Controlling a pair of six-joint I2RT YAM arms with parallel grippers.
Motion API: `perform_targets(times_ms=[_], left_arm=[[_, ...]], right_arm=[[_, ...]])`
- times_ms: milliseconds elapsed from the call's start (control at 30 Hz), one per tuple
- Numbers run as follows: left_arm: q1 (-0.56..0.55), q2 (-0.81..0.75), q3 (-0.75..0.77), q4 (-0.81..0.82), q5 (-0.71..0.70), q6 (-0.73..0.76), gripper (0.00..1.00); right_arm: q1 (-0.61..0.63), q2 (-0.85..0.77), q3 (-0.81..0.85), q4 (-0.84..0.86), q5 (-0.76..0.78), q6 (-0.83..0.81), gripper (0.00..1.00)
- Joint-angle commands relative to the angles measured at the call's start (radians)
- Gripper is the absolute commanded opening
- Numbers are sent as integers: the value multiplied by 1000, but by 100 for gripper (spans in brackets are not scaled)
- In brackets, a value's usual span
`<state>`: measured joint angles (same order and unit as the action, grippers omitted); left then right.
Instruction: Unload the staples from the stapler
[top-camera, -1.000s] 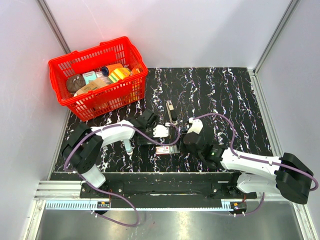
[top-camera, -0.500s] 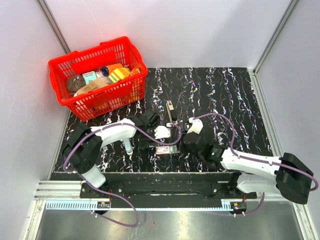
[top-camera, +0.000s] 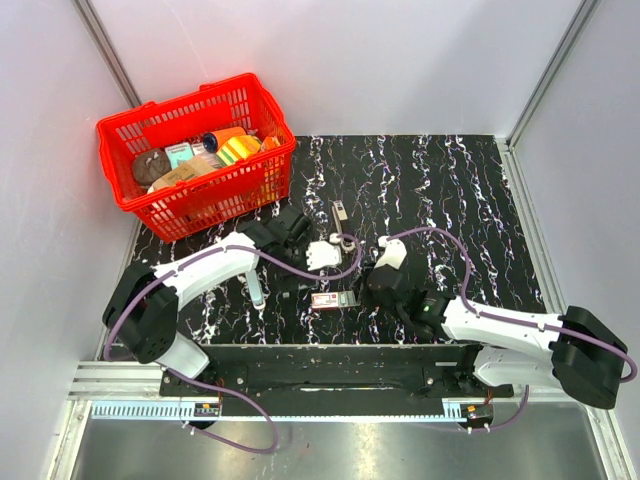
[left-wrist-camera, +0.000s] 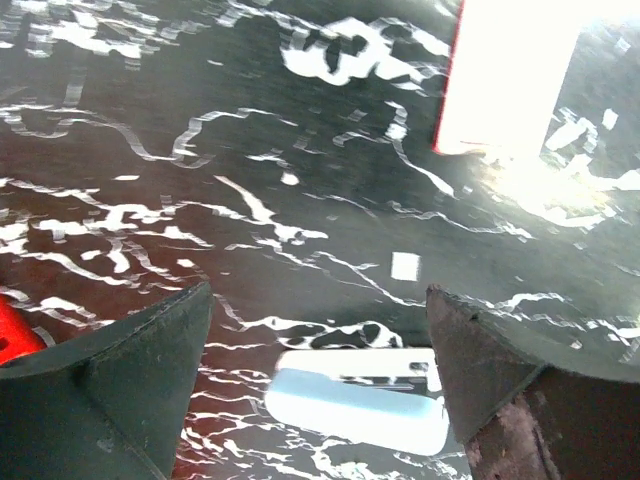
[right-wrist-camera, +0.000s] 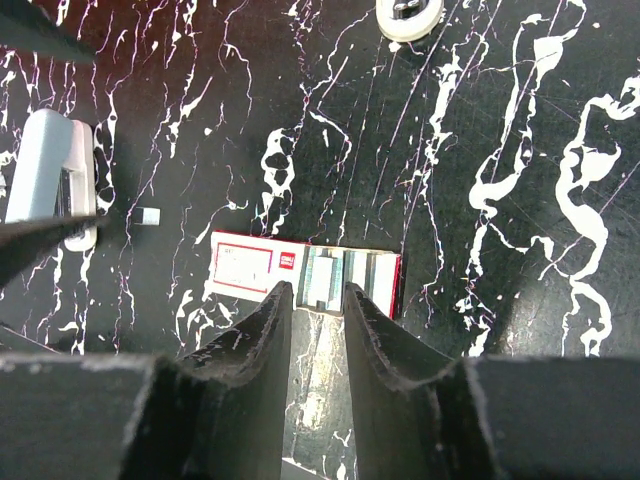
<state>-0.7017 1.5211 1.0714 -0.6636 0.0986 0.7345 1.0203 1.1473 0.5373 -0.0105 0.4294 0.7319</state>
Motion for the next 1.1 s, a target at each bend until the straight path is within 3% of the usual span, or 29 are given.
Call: perform_targets(times_ms=[0, 400, 867, 1067], left_arm=[[-2, -10, -41, -94, 119, 75, 92], [-2, 79, -45, -84, 138, 57, 88], [-28, 123, -120, 53, -16, 8, 82], [-39, 137, -139, 79, -48, -20, 71]], right_arm=[[-3, -31, -5, 40, 43, 12, 33], [-3, -58, -17, 43, 52, 23, 33], [-3, -54, -19, 58, 54, 32, 31], [-3, -49, -16, 64, 43, 23, 31]])
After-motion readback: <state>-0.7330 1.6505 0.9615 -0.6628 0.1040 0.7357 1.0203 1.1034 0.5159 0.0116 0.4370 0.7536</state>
